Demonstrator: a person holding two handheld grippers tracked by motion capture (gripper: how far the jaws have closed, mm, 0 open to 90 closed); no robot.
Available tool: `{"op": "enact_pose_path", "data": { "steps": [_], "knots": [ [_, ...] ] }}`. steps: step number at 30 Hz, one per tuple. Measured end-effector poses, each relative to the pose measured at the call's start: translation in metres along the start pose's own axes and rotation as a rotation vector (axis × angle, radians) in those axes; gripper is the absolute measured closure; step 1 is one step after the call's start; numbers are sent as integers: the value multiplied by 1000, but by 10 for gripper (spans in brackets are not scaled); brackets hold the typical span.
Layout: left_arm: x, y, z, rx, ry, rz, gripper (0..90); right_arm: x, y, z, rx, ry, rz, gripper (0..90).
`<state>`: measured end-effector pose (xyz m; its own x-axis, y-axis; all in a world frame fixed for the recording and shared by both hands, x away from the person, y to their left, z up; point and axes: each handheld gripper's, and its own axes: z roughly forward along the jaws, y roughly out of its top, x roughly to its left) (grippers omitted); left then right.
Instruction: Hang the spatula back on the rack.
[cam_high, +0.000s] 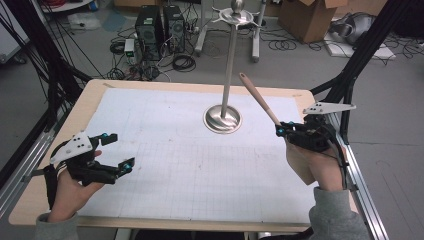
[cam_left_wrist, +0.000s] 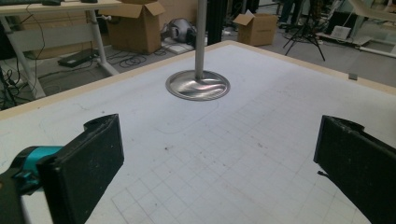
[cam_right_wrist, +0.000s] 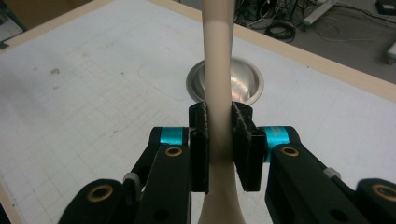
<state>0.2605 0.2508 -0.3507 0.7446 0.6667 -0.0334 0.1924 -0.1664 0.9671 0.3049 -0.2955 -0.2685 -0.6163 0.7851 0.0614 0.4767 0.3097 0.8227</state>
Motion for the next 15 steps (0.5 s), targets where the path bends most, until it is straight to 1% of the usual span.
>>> {"op": "enact_pose_path", "data": {
  "steps": [5,8,11,15],
  "knots": [
    [0,0,0,-1,-1,-1,19,-2,10,-7,-11,-14,-5,782],
    [0,0,0,0,3,1,19,-4,17,-11,-17,-6,-6,782],
    [0,-1,1,5,5,1,19,-7,26,-15,-16,-23,-13,782],
    [0,-1,0,1,4,1,19,-9,31,-18,-23,-26,-24,782]
  ]
}}
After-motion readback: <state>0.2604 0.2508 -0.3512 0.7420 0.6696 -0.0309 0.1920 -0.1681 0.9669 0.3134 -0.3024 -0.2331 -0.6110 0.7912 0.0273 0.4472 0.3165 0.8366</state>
